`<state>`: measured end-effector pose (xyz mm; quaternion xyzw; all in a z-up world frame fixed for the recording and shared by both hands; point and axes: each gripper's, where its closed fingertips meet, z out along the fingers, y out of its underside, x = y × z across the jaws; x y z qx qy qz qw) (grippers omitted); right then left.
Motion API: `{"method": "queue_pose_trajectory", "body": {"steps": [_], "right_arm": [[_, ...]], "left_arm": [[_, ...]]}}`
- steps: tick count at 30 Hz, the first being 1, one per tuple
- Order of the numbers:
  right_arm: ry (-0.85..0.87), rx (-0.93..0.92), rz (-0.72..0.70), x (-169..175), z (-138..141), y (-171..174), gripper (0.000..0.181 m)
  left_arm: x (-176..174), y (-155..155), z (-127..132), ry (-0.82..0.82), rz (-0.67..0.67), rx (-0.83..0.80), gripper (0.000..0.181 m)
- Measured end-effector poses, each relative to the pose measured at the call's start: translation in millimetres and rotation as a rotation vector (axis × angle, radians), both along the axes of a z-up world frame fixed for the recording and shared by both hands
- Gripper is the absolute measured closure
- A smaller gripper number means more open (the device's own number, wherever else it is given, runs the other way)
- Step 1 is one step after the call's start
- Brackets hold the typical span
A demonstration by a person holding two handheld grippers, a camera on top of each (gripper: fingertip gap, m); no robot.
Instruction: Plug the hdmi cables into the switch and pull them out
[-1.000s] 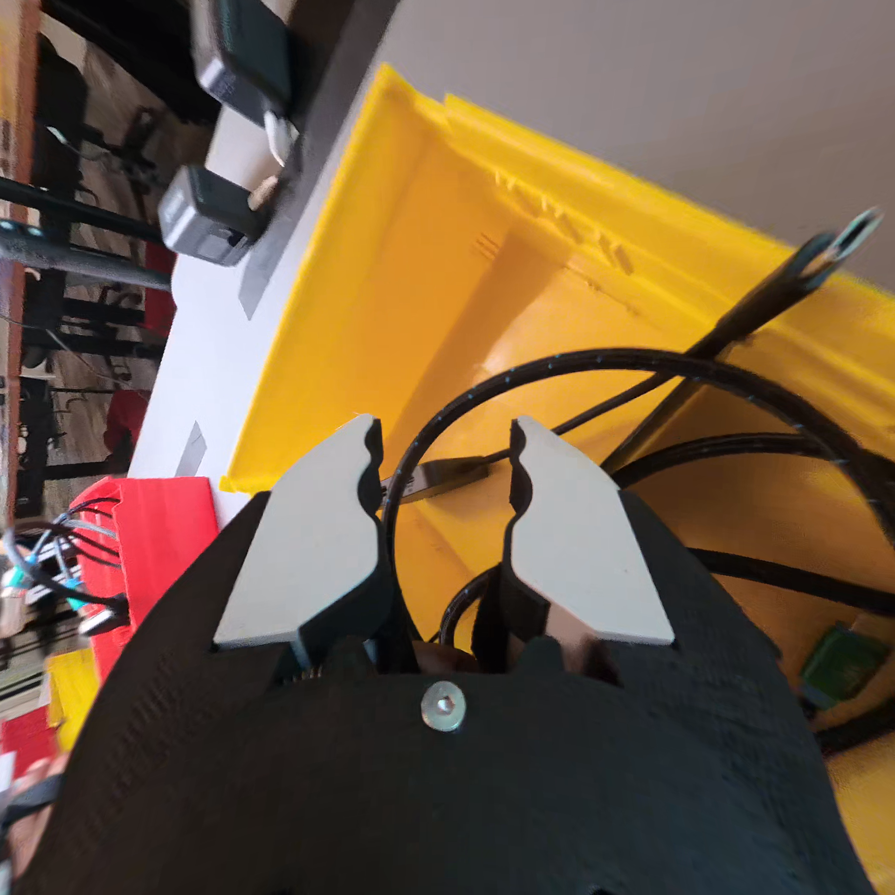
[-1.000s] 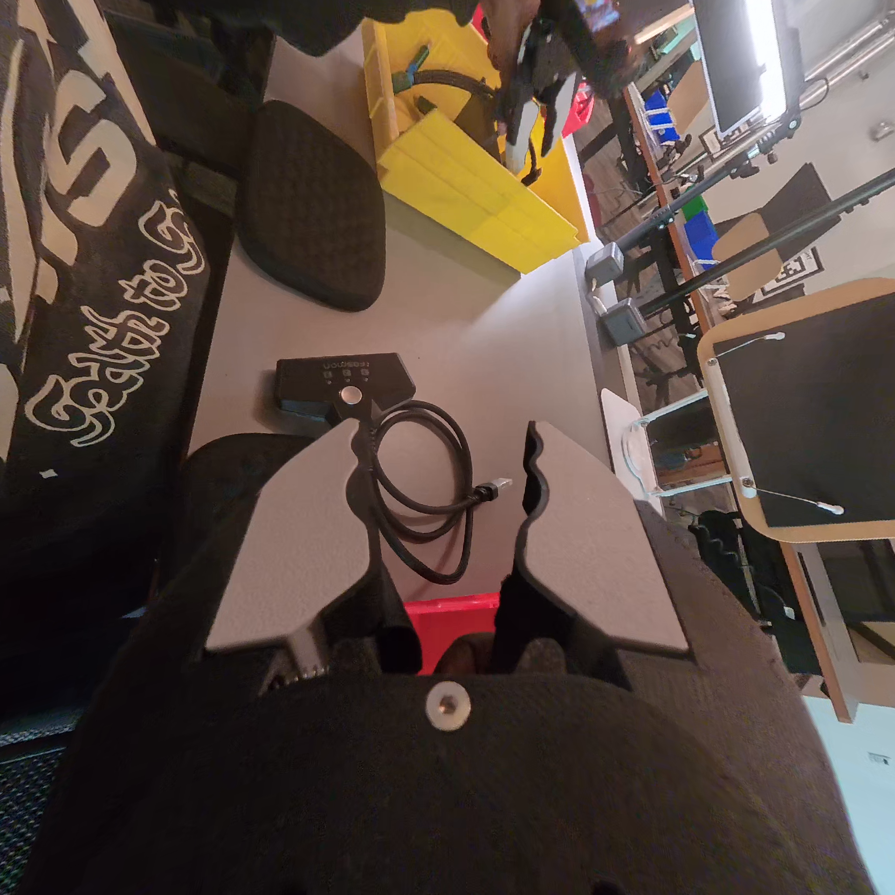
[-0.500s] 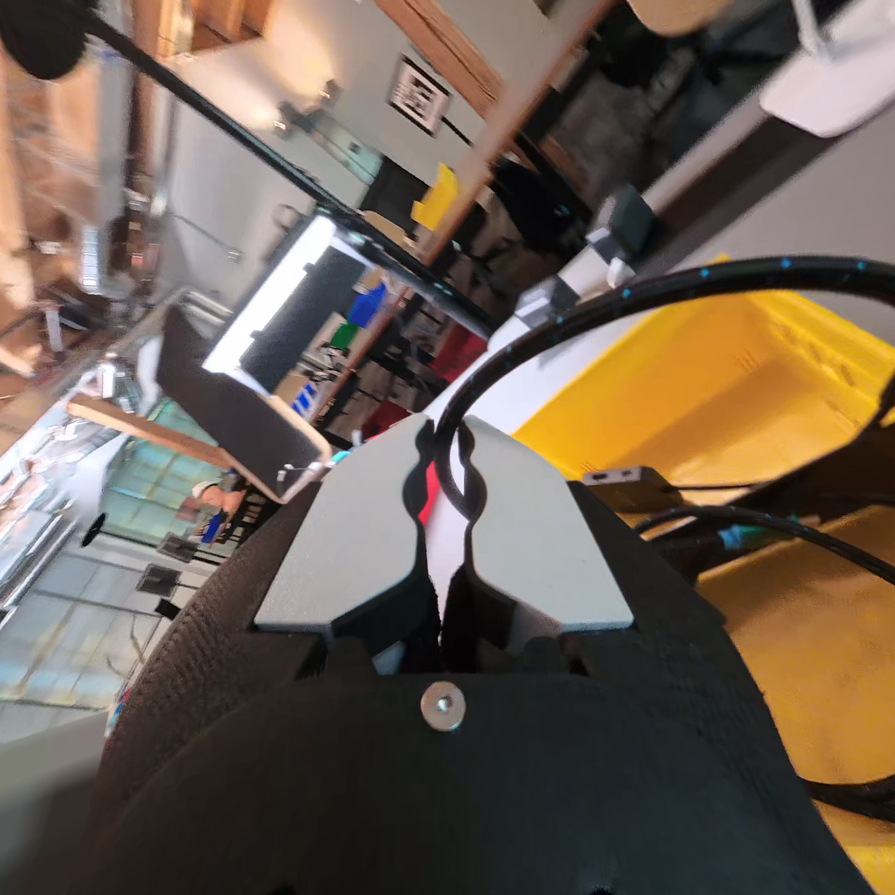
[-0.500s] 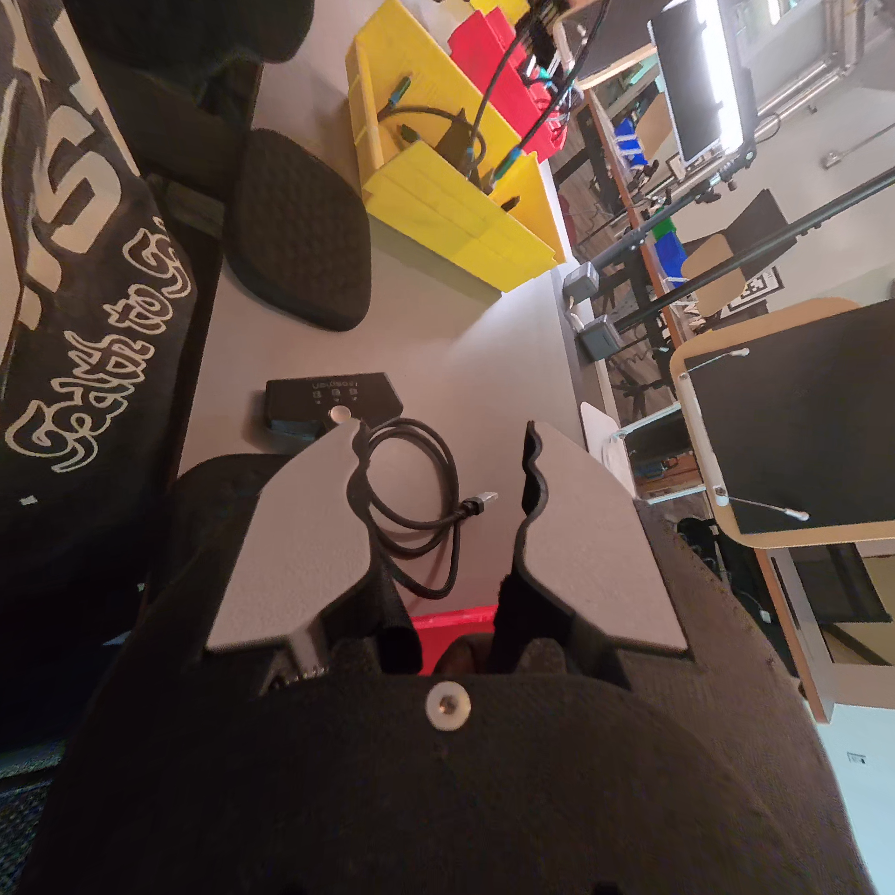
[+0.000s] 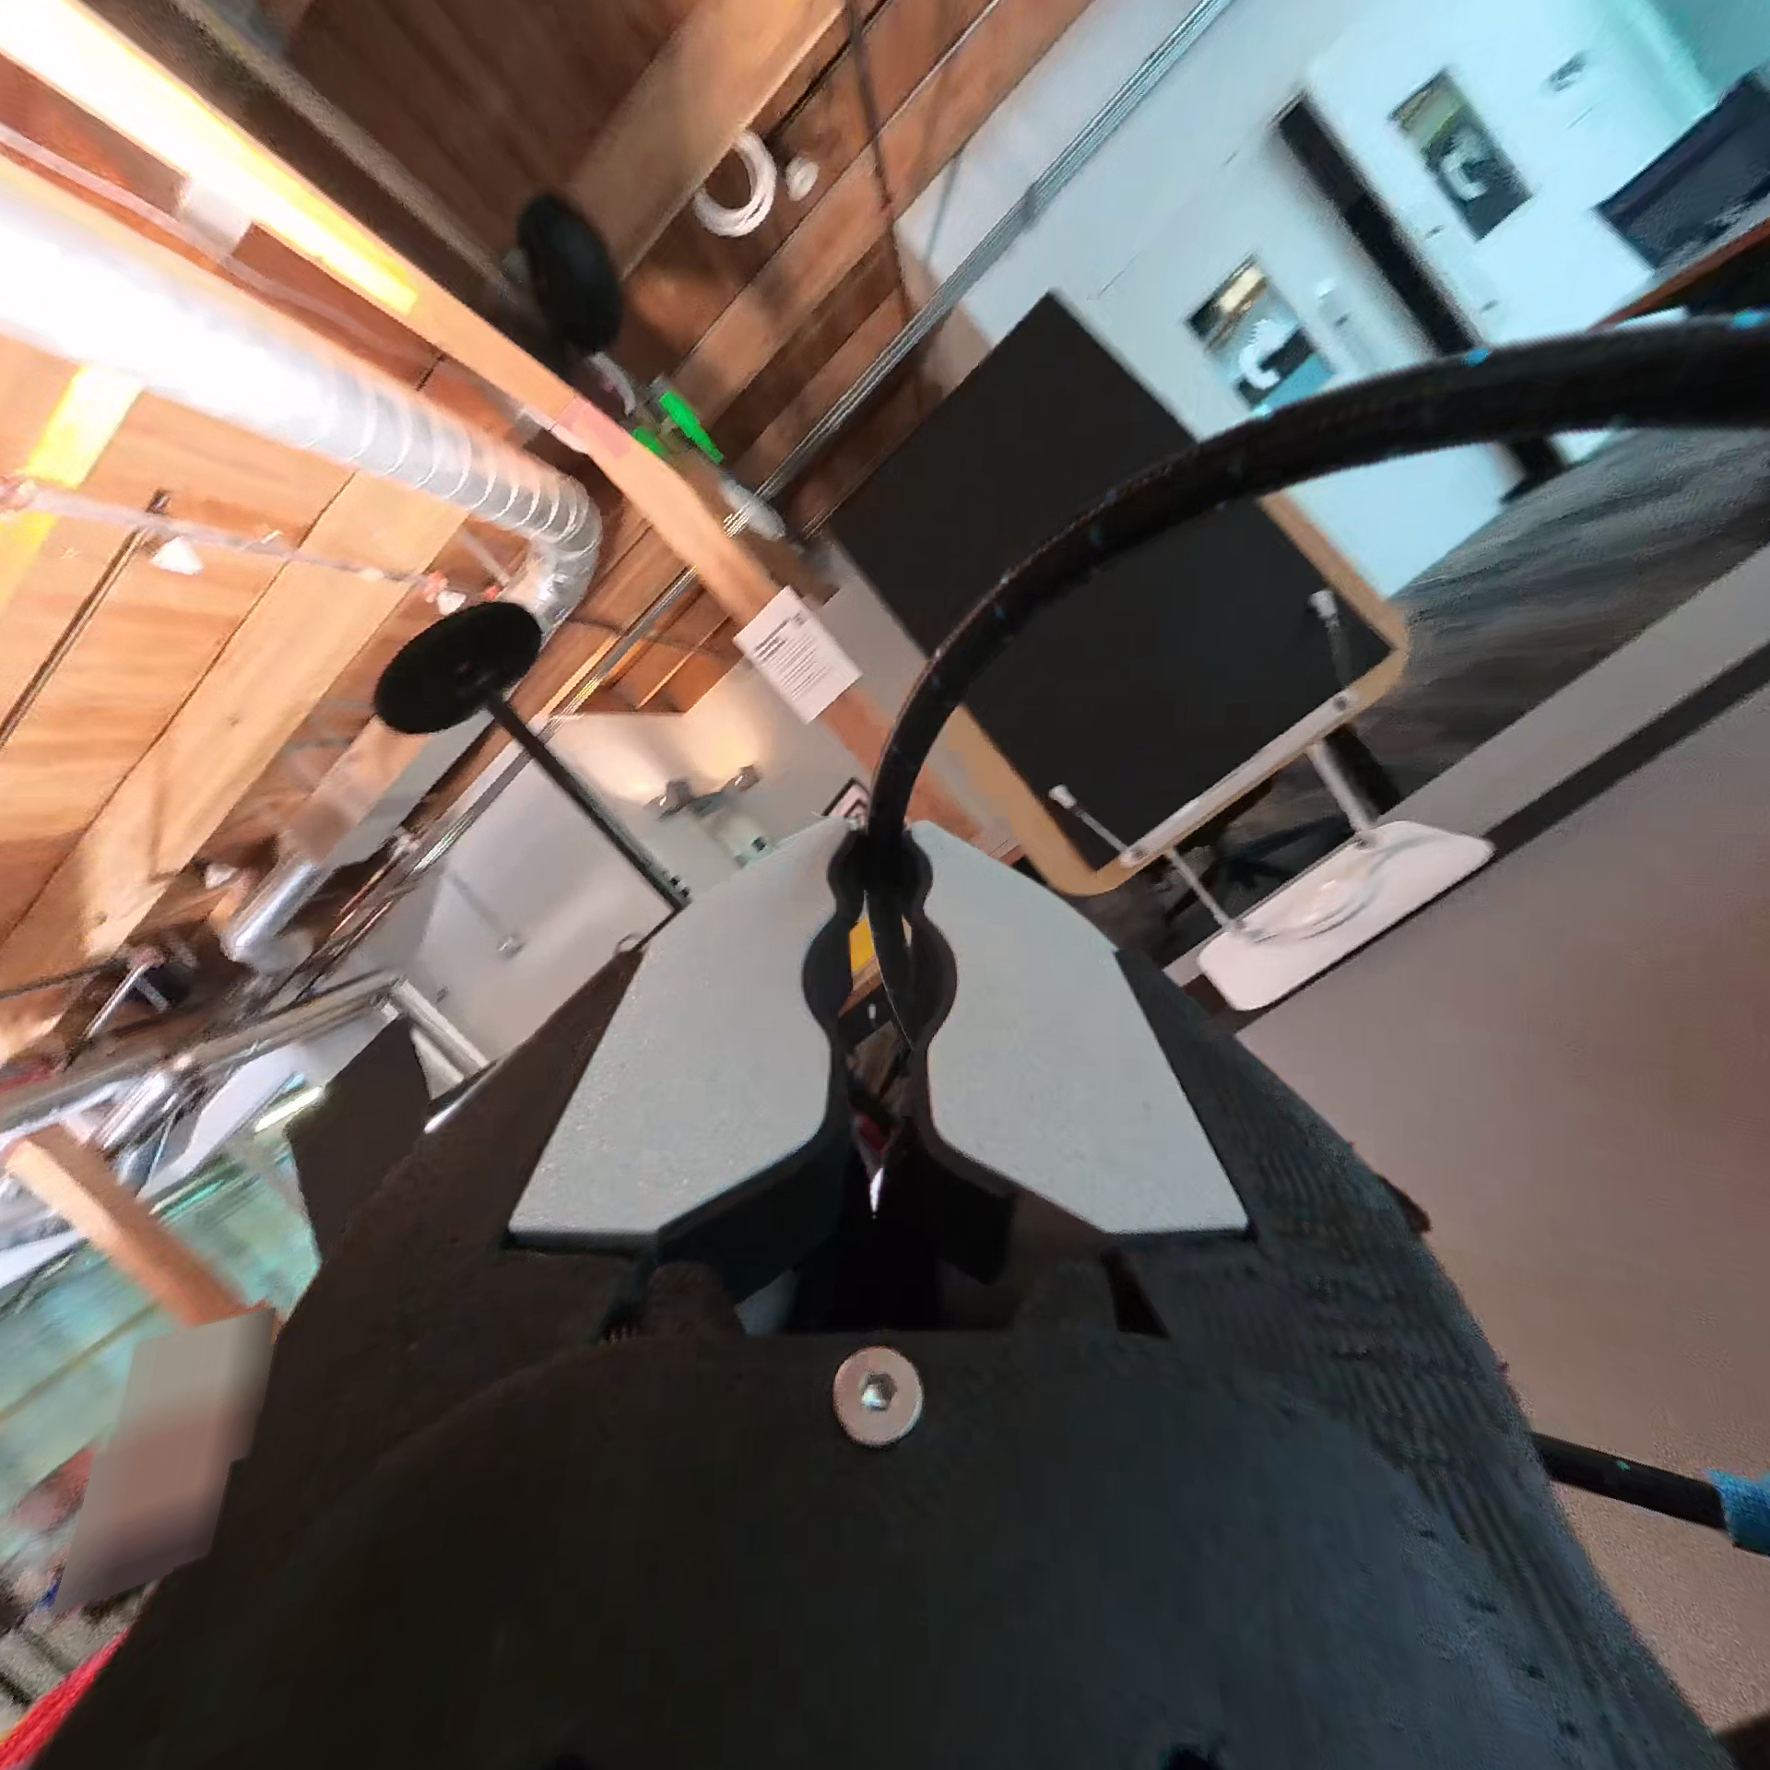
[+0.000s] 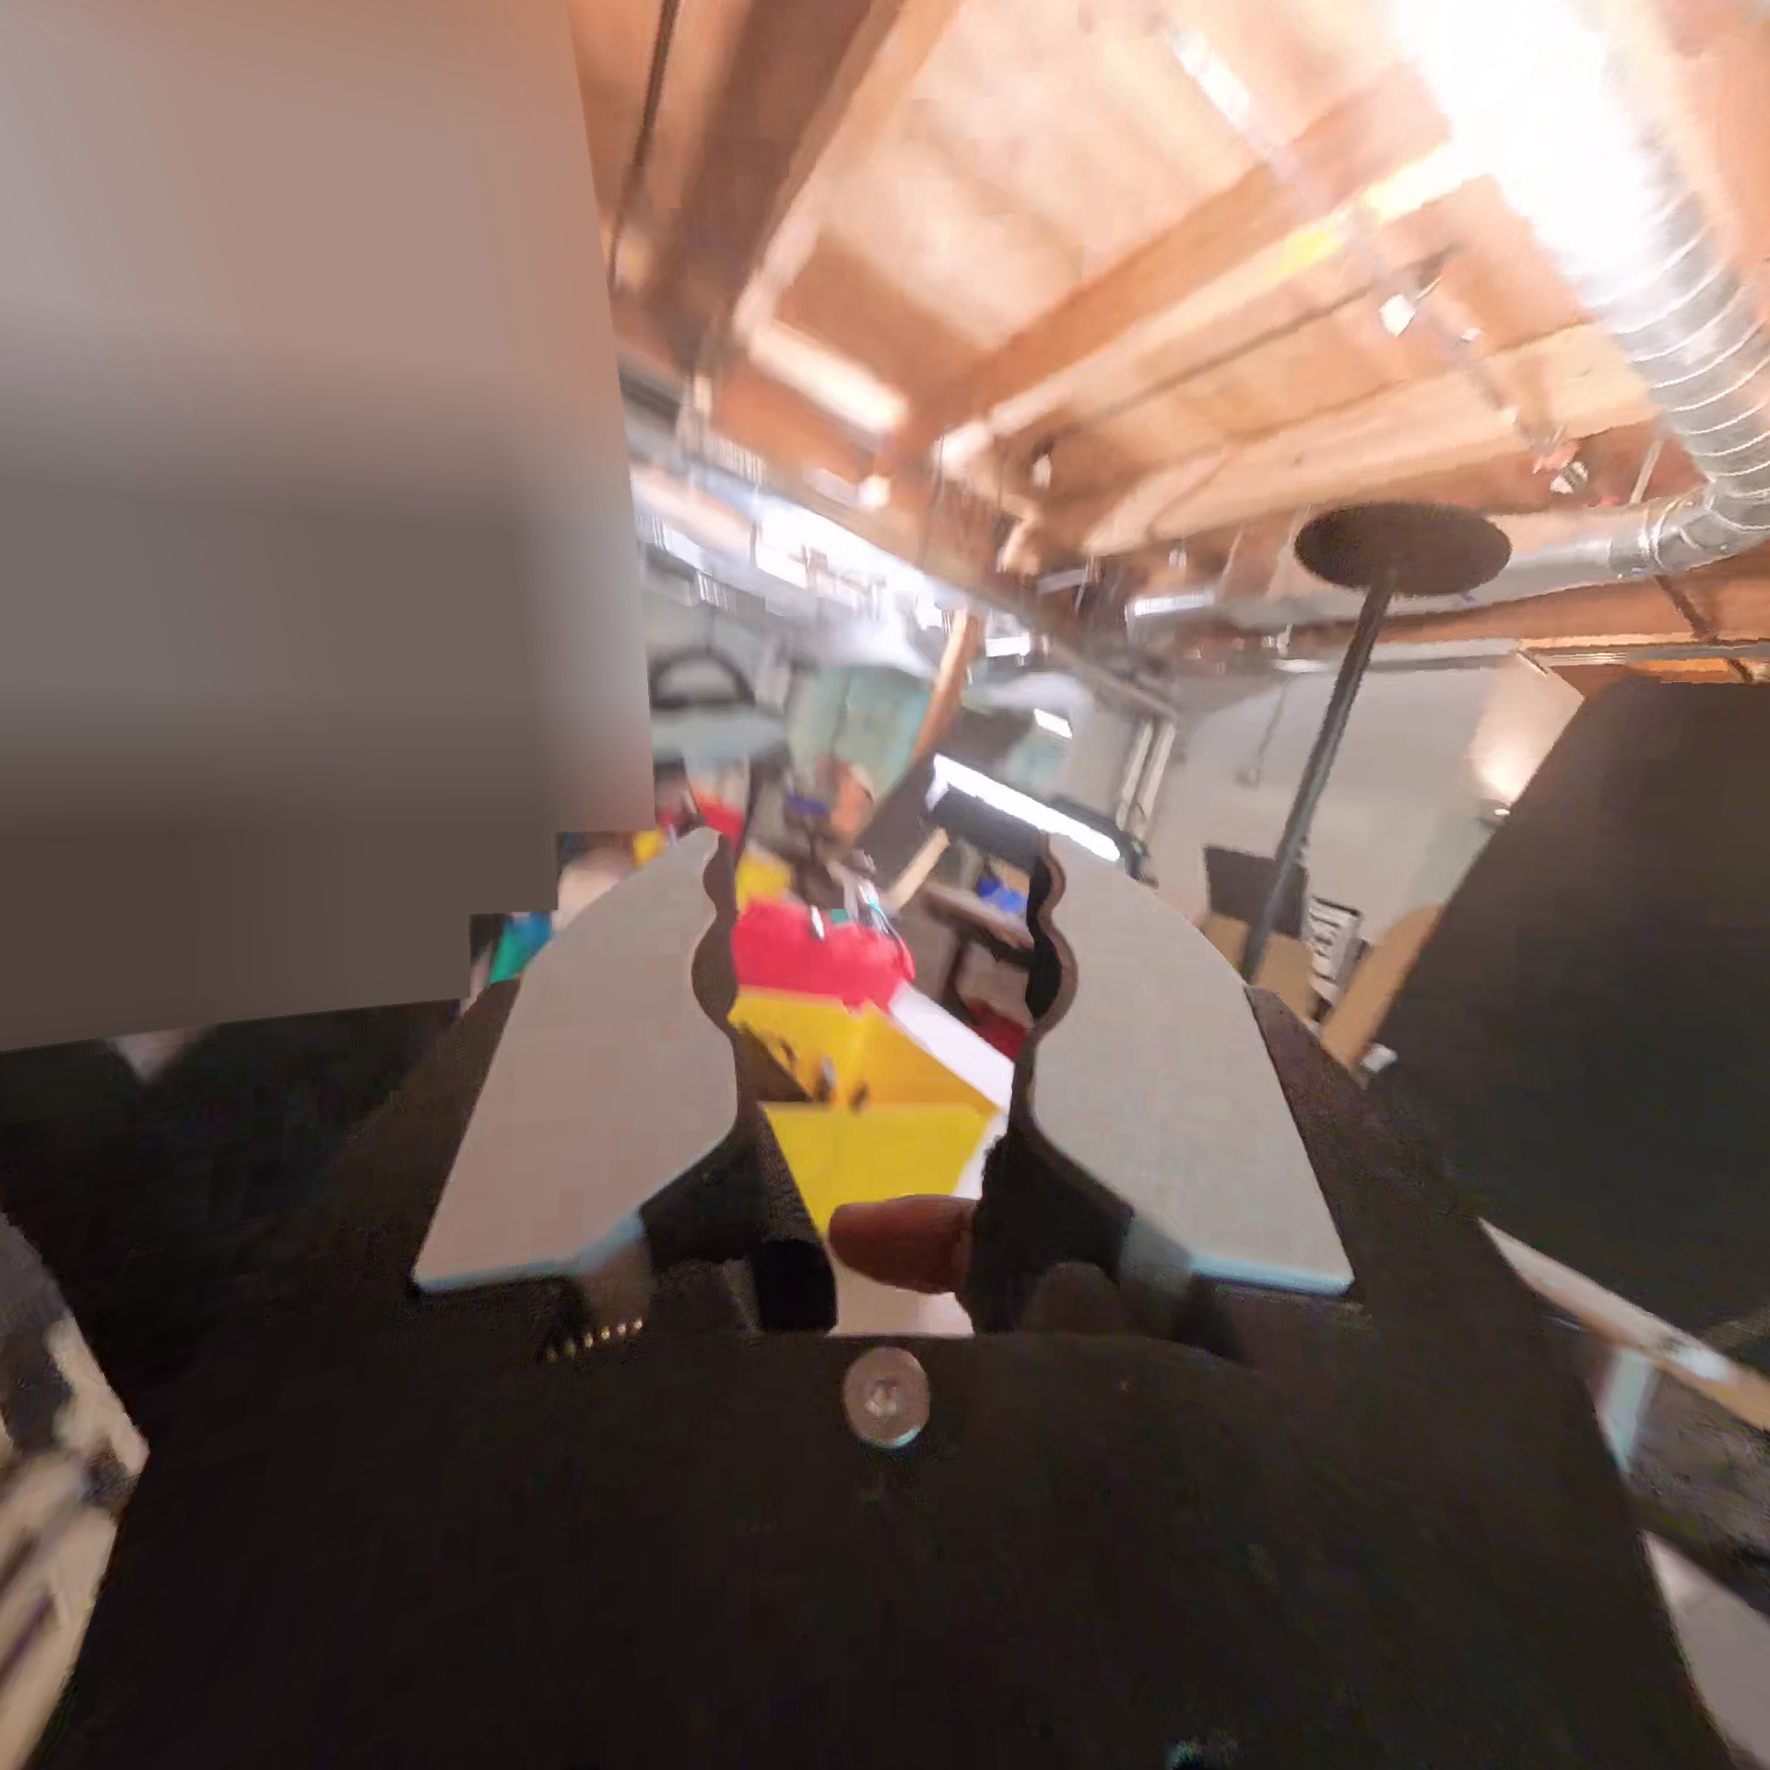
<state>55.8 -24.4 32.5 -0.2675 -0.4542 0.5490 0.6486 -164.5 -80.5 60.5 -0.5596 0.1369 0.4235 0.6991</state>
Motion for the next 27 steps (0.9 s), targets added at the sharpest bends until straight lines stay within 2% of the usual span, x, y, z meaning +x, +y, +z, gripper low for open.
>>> {"method": "queue_pose_trajectory", "body": {"steps": [2, 5, 10, 12, 17, 24, 27], "right_arm": [[0.11, -0.146, 0.07, 2.8, 13.3, 3.4, 0.118], [0.236, -0.289, 0.085, 3.8, 19.4, 12.8, 0.111], [0.035, -0.227, 0.13, -30.6, -14.8, -7.8, 0.091], [-0.026, -0.213, 0.165, -41.7, -26.9, -17.0, 0.088], [-0.142, -0.299, 0.296, -66.5, -50.0, -37.5, 0.094], [-0.297, -0.204, 0.231, -95.5, -90.9, -57.7, 0.1], [-0.319, -0.164, 0.222, -96.4, -96.5, -60.8, 0.116]], "left_arm": [[22.4, 10.9, -8.8, 0.031, -0.027, -0.031, 0.175], [44.4, 25.3, -23.9, 0.055, -0.055, -0.084, 0.175], [51.3, 38.9, -46.5, 0.033, -0.084, -0.144, 0.176], [51.2, 43.1, -53.3, 0.026, -0.096, -0.172, 0.175], [48.1, 46.1, -57.1, 0.008, -0.089, -0.191, 0.175], [52.3, 51.1, -63.7, -0.007, -0.068, -0.215, 0.175], [52.0, 52.4, -65.3, -0.008, -0.061, -0.222, 0.174]]}}
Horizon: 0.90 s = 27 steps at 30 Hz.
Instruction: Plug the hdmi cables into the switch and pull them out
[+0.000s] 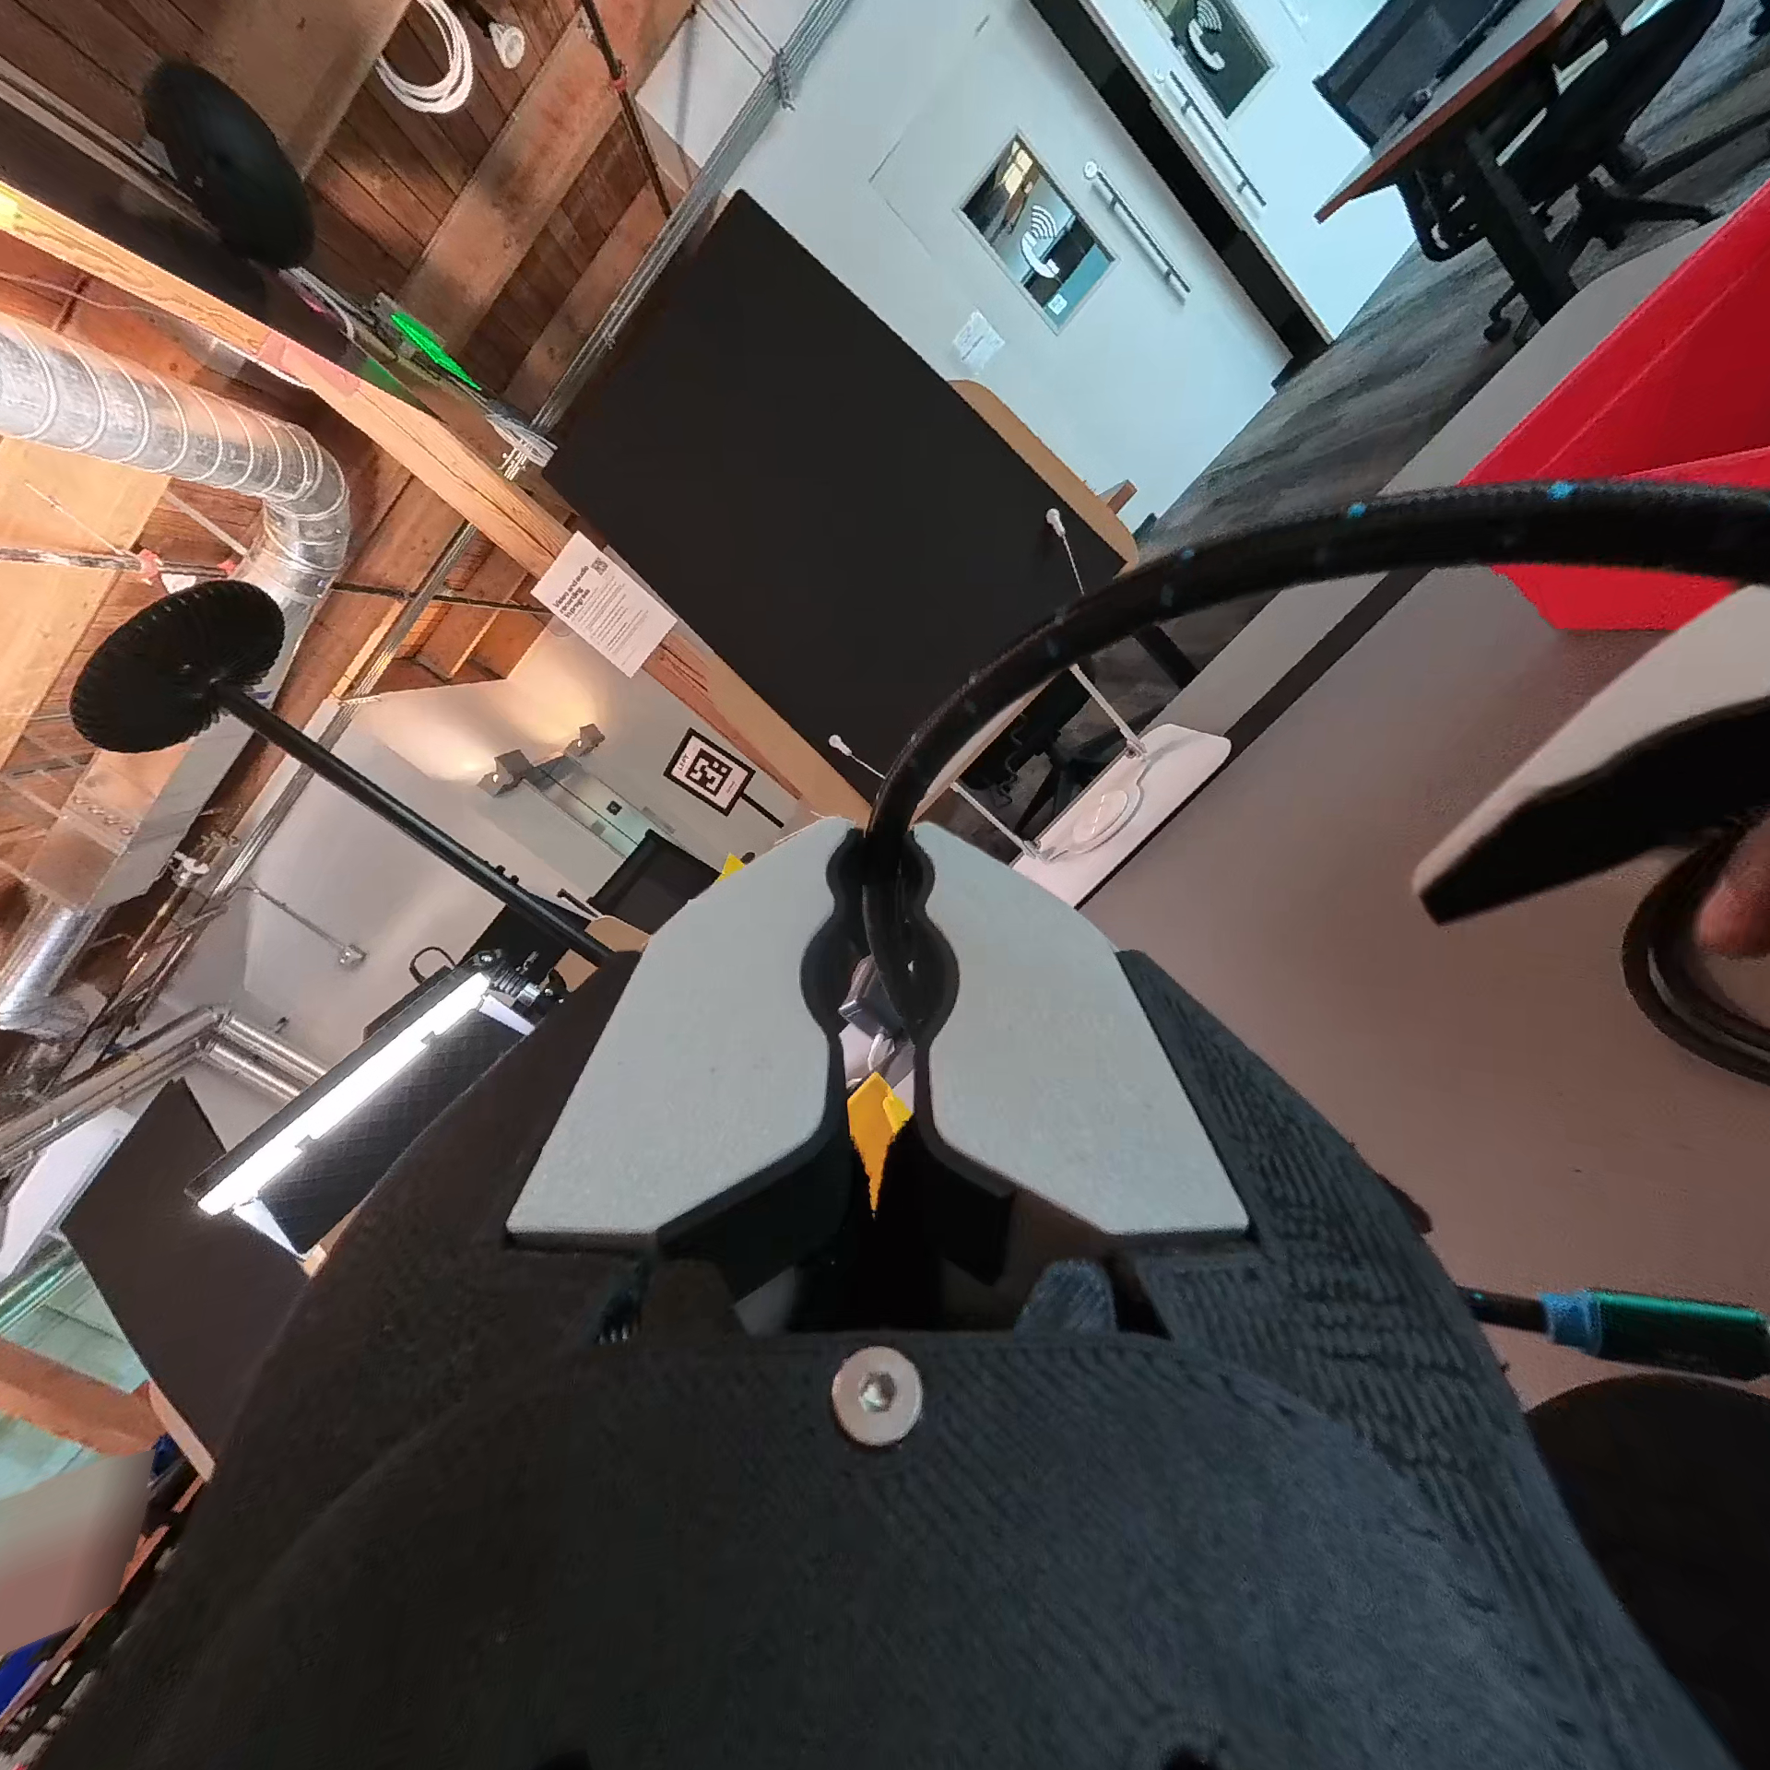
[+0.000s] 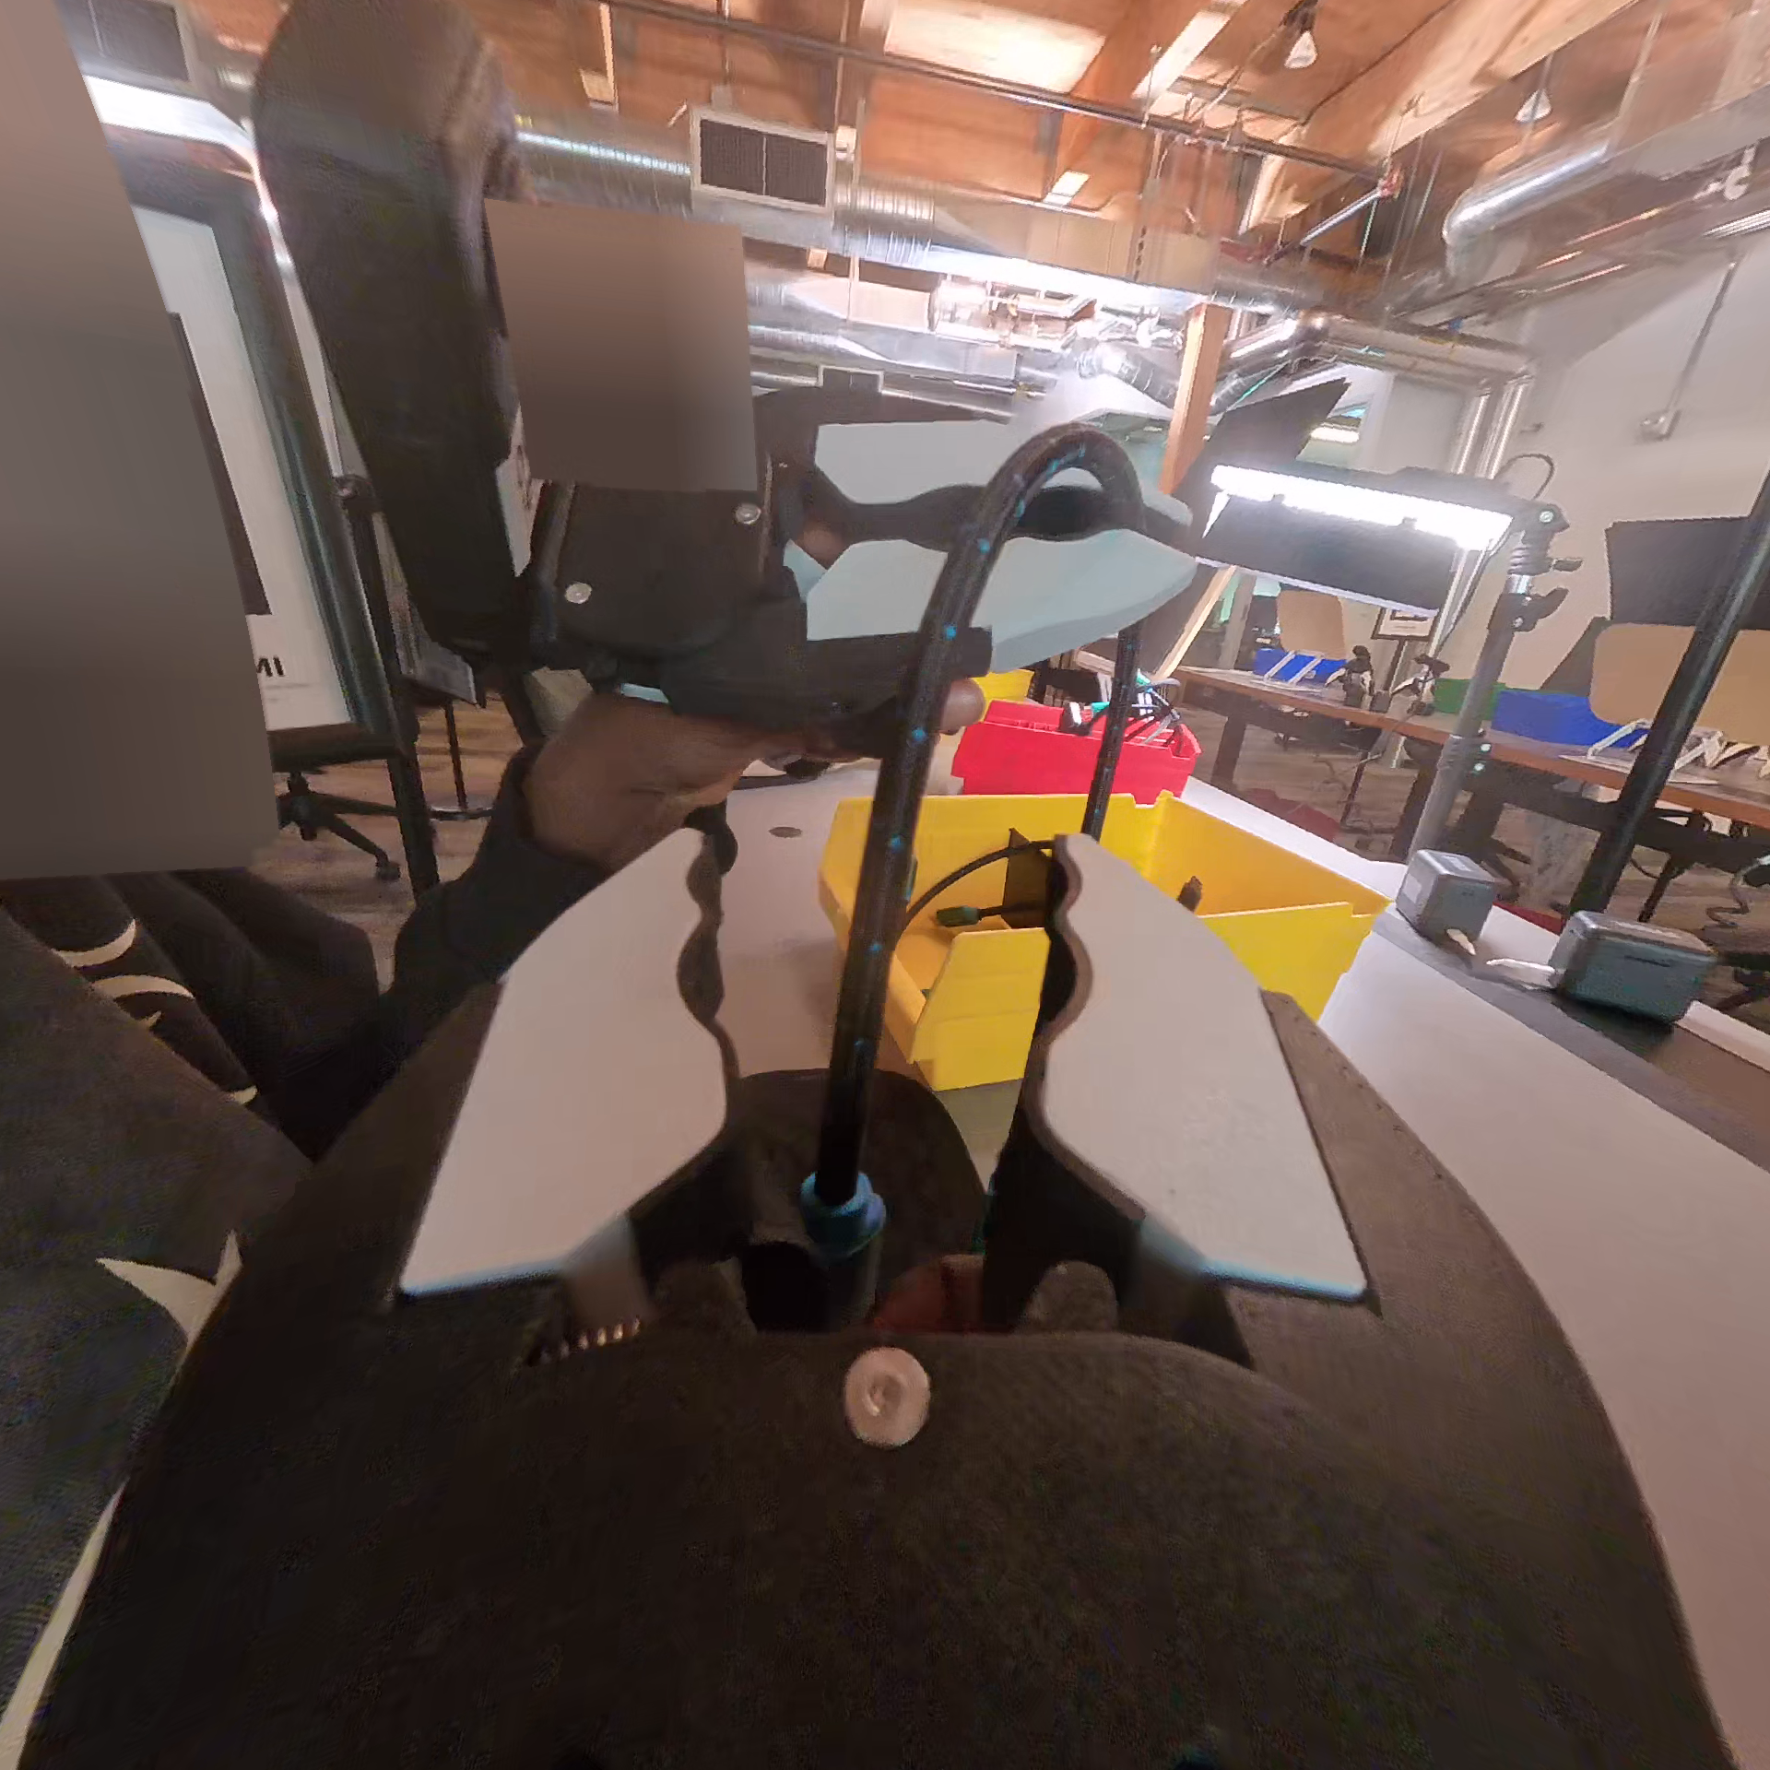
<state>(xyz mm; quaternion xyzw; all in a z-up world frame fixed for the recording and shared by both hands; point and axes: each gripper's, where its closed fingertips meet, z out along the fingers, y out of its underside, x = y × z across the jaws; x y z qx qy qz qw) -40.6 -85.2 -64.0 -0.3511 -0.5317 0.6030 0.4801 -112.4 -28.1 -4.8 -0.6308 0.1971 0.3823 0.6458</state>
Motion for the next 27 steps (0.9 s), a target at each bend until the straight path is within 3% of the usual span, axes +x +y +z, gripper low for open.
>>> {"method": "queue_pose_trajectory", "body": {"steps": [5, 7, 15, 27], "right_arm": [[0.048, 0.026, -0.003, 9.3, 8.5, 6.5, 0.169], [0.015, 0.047, -0.021, 9.3, 6.1, 11.7, 0.177], [-0.04, 0.107, -0.081, 13.7, 2.3, 30.2, 0.147], [-0.065, 0.128, -0.052, 5.2, -11.8, 27.6, 0.139]], "left_arm": [[-17.2, 0.8, -0.7, -0.039, 0.033, 0.002, 0.175], [-17.9, 0.3, -0.6, -0.07, 0.003, 0.001, 0.175], [-40.6, -10.8, 15.3, -0.171, 0.017, 0.127, 0.175], [-71.7, -11.8, 15.1, -0.25, 0.073, 0.175, 0.174]]}}
